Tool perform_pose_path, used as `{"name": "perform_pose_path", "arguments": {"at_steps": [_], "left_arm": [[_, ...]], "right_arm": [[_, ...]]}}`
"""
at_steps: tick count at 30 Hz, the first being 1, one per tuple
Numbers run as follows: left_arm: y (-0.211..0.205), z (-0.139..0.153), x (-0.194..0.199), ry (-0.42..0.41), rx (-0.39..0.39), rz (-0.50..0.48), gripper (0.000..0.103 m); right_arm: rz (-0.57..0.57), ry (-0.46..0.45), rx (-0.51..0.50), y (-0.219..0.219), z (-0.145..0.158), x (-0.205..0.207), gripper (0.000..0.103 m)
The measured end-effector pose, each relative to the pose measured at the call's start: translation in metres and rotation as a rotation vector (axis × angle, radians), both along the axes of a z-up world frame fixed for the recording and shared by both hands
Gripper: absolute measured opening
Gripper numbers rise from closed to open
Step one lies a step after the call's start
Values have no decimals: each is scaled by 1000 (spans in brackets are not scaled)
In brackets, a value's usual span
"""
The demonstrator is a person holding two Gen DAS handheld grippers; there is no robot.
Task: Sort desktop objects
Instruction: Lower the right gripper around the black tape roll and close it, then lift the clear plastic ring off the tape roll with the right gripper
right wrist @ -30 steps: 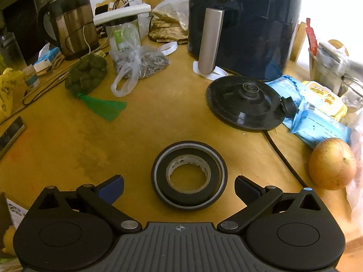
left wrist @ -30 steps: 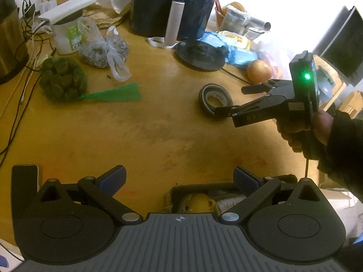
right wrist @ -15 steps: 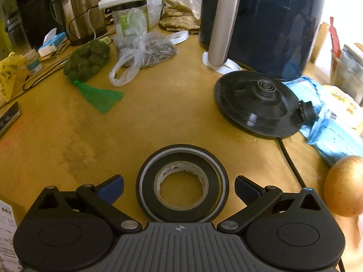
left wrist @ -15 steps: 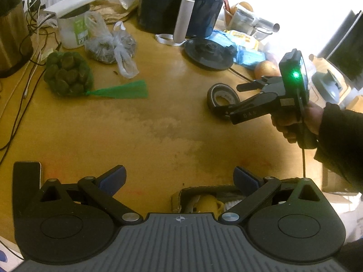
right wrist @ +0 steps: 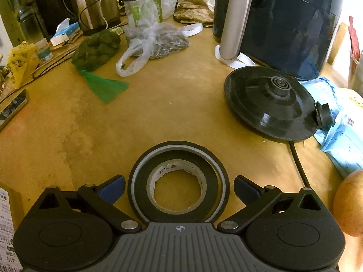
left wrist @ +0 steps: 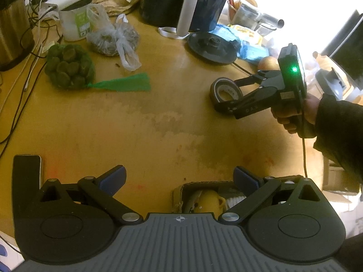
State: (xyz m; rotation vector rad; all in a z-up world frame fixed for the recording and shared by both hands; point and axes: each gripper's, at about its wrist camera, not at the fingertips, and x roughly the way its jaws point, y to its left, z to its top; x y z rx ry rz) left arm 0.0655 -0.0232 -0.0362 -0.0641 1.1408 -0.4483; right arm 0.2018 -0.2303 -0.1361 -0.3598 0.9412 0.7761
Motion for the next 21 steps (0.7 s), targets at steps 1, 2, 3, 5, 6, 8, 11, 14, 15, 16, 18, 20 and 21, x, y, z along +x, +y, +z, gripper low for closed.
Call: {"name": "perform_pose_path", "arguments": {"at_steps": [1, 2, 3, 5, 6, 8, 11, 14, 15, 16, 18, 20, 21], "left_arm": [[-1, 0, 0, 0, 1, -2, 103], [-1, 0, 0, -1, 1, -4, 103], [-1, 0, 0, -2, 0, -6, 103], [-3, 1, -1, -5, 1, -12, 103], [-4, 1, -1, -6, 2, -15, 103], [-5, 1, -2, -9, 3, -19, 103], [-6, 1, -2, -9, 3, -25, 103], [-9, 2, -3, -12, 3, -35, 103], [-10, 3, -4, -15, 3, -39, 103], [-11, 3, -5, -18, 4, -44, 103], [-13, 4, -7, -21, 5, -49, 103], [-13, 4, -8, -22, 5, -53, 103], [-13, 4, -8, -22, 5, -53, 103]], "right_arm": [[2, 7, -4, 1, 0, 0, 92], [1, 13, -6, 1, 0, 0, 92], [-1, 13, -11, 2, 1, 0, 92], [-2, 7, -22, 3, 1, -3, 92], [-3, 2, -26, 3, 2, -4, 92], [-3, -17, -20, 3, 6, -8, 92], [-5, -45, -17, 2, 16, -14, 92], [-1, -68, -22, 4, 26, -19, 92], [2, -79, -27, 5, 29, -21, 92], [5, -93, -33, 6, 33, -24, 92], [7, -117, -46, 8, 39, -30, 92], [8, -168, -74, 12, 45, -39, 92], [14, -186, -85, 12, 48, -43, 92]]}}
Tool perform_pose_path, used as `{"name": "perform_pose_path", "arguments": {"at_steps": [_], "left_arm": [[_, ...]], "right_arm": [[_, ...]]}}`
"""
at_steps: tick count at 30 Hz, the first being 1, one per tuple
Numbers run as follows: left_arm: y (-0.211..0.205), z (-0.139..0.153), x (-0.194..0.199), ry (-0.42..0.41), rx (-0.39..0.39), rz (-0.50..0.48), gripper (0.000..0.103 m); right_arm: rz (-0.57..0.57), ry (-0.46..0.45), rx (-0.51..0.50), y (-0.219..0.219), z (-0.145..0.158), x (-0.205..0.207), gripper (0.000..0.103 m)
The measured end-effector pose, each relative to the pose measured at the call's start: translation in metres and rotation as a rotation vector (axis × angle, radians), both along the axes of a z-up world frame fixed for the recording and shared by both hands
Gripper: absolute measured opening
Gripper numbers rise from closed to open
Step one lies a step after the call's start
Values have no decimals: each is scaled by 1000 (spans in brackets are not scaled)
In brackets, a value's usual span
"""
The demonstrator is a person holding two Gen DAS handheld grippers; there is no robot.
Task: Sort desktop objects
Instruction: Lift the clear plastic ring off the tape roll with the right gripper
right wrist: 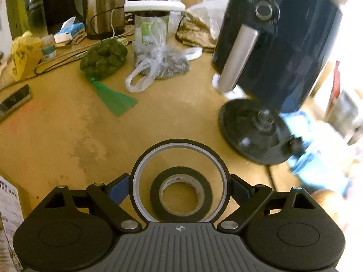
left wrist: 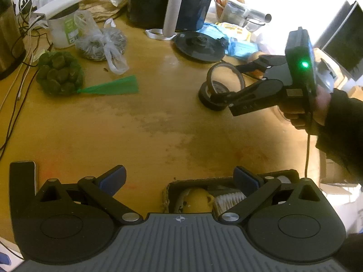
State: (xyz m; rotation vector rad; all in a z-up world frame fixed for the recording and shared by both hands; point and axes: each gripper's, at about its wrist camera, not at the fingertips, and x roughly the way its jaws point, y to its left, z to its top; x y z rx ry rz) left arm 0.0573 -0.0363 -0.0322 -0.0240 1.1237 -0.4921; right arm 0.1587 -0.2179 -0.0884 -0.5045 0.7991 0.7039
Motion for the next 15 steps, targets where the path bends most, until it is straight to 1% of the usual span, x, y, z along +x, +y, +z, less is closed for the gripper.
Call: {"name": "perform_pose_path", "arguments": {"at_steps": [3, 7, 10, 13, 15], "left_arm": [[0, 1, -2, -4, 0, -3, 103], [-1, 2, -3, -10, -1, -10, 103], [-3, 3, -5, -16, -2, -18, 103], [-6, 4, -8, -21, -1, -27, 103], [-7, 6, -9, -26, 0, -33, 103]], "right_arm": [[-2, -44, -32, 2, 9, -13, 92], [-14, -73, -60, 3, 18, -26, 91], [-35, -81, -62, 0, 25, -35, 91], [-40, -62, -36, -6, 29, -42, 90], [-35, -94, -45, -6, 31, -50, 90]]}}
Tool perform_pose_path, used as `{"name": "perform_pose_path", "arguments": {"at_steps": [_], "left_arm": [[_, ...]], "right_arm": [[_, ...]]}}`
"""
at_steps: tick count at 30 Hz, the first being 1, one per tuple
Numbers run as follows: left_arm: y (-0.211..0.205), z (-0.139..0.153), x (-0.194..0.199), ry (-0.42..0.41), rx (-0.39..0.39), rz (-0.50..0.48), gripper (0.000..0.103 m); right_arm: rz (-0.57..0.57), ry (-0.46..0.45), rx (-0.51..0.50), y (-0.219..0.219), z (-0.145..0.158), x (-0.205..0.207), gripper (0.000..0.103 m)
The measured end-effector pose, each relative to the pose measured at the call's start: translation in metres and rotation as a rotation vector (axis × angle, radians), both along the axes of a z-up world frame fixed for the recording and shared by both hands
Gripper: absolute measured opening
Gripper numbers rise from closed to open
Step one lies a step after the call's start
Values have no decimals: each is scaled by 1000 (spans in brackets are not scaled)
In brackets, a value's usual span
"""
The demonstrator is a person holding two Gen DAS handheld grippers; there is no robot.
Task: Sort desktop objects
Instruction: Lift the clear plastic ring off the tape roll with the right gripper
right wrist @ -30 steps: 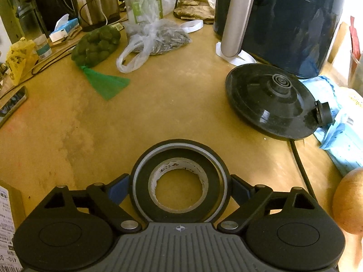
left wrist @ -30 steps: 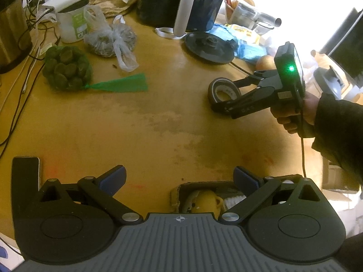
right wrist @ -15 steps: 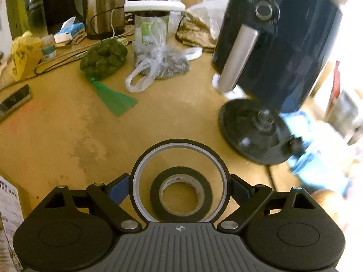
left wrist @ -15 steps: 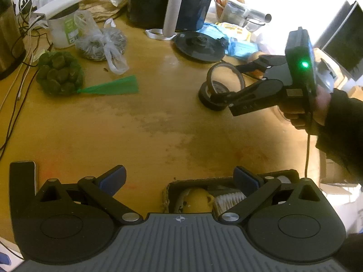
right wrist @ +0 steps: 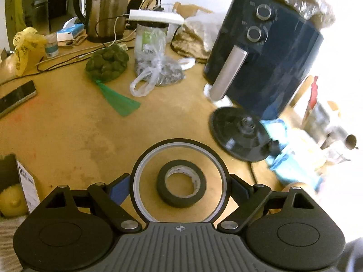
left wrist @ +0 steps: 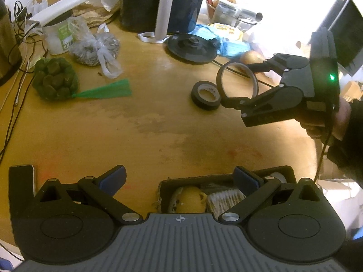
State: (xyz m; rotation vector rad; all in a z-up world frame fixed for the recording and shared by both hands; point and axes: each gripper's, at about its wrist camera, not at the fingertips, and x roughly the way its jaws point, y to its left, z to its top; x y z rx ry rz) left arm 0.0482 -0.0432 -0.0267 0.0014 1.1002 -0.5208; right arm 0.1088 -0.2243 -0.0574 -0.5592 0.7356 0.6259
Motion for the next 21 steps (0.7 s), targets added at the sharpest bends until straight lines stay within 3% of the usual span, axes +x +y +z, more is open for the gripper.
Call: {"name": "perform_pose_path", "arguments": {"at_steps": [3, 16, 21], "left_arm": [[-1, 3, -2, -12, 2, -8, 103], [-10, 14, 1, -71, 31, -22, 103], [-19, 17, 7, -97, 50, -42, 103]], "right_arm": [[-11, -4, -4, -3, 5, -9, 91], [-157, 1, 180, -41, 32, -42, 91], [-226, 23, 208, -56, 37, -51, 91]]}}
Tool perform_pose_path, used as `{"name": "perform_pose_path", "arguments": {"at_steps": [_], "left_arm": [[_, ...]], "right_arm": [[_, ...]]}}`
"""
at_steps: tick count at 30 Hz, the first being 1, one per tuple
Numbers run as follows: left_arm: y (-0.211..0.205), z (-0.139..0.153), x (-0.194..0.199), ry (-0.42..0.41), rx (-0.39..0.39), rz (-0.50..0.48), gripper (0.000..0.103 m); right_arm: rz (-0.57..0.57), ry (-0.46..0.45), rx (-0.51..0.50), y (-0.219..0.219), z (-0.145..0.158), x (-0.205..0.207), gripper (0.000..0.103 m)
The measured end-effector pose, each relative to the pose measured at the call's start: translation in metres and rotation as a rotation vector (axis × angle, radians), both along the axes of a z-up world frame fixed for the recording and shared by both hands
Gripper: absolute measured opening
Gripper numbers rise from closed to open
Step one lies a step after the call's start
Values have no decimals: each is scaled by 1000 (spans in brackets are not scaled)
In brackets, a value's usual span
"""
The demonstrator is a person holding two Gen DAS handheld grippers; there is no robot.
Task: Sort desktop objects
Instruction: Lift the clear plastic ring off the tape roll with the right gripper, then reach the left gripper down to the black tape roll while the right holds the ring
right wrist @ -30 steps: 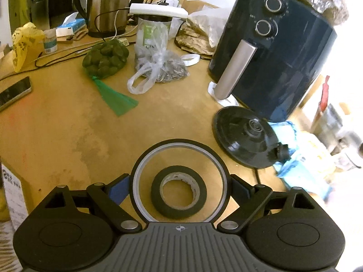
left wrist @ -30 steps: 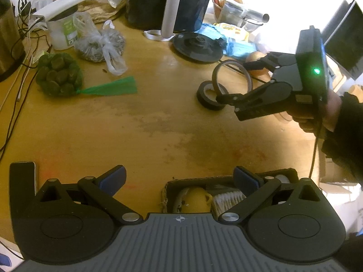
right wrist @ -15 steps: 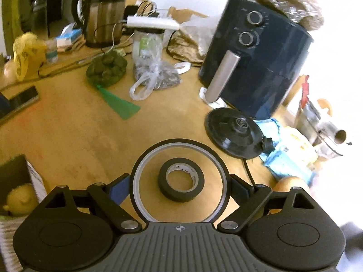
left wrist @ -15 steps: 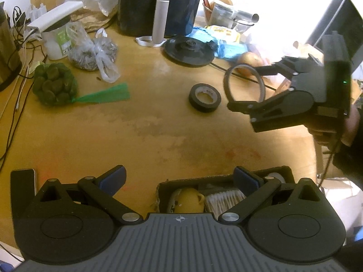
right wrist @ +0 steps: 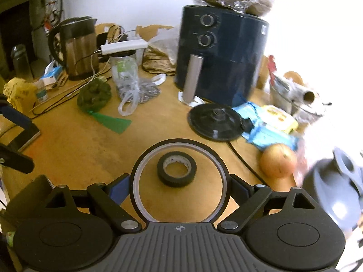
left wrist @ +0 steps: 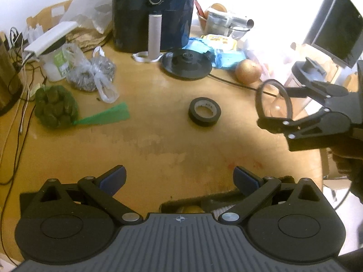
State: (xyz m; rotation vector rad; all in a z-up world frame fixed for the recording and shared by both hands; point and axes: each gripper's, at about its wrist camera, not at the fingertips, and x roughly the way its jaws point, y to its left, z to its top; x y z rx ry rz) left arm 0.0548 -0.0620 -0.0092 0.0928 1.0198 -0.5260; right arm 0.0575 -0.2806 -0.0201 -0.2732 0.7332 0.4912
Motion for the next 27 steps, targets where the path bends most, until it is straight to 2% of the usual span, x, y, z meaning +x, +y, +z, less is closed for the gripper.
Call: {"name": "perform_pose_path", "arguments": {"at_steps": [9, 19, 27], "left_arm": [[-17, 3, 10, -42, 27, -44, 103], [-34, 0, 21, -69, 70, -97, 103], [-50, -5, 35, -74, 58, -158, 103]], "right_arm": [[-73, 26, 22, -20, 1, -21, 92], [-179, 71, 110, -40, 3, -39, 92], [-234, 94, 136, -47, 2, -49, 92]]}}
